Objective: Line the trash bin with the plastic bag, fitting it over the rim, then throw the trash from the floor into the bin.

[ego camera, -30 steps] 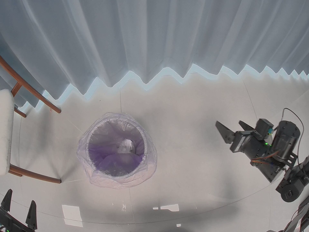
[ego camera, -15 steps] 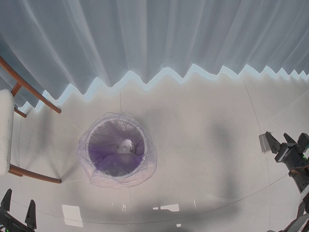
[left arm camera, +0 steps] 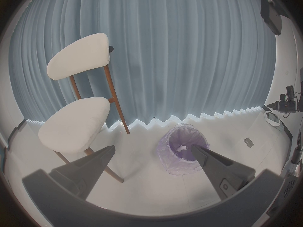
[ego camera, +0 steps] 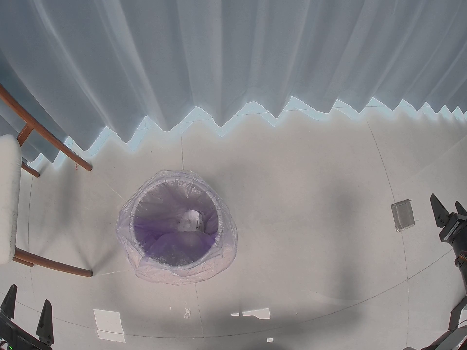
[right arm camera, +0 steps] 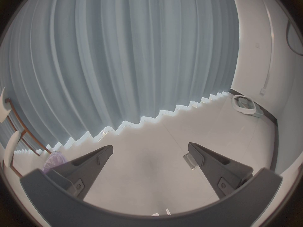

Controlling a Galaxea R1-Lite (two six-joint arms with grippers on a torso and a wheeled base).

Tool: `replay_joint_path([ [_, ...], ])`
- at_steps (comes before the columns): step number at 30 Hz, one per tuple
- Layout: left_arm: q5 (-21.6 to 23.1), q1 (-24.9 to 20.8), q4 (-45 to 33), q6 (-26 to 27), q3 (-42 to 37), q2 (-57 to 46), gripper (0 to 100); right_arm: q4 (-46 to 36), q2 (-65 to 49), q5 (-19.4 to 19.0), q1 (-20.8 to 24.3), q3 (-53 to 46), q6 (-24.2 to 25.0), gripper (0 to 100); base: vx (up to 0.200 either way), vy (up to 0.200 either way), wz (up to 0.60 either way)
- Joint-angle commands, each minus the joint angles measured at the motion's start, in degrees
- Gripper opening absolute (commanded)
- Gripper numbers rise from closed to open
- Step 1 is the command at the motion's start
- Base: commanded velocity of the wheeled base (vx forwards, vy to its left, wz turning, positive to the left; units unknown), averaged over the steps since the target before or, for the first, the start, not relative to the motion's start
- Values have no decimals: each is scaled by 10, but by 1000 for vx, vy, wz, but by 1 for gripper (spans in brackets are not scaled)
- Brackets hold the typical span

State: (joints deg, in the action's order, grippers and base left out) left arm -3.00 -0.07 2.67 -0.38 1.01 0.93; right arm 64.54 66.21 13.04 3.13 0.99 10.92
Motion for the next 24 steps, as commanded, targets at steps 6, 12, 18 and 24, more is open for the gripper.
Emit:
replay_joint_path([
  [6, 2, 1, -1, 1, -10, -9, 100, -219, -244, 10, 13, -10, -39, 100, 0, 0, 0],
  [12, 21, 0, -35, -2, -7, -9, 100, -552, -541, 0, 33, -10, -78, 100, 0, 0, 0],
  [18, 20, 0, -29, -4, -8, -9, 100, -617, -603, -7, 34, -10, -69, 100, 0, 0, 0],
  [24, 19, 0, -28, -5, -8, -9, 100, -617, -604, -19, 34, -10, -75, 100, 0, 0, 0],
])
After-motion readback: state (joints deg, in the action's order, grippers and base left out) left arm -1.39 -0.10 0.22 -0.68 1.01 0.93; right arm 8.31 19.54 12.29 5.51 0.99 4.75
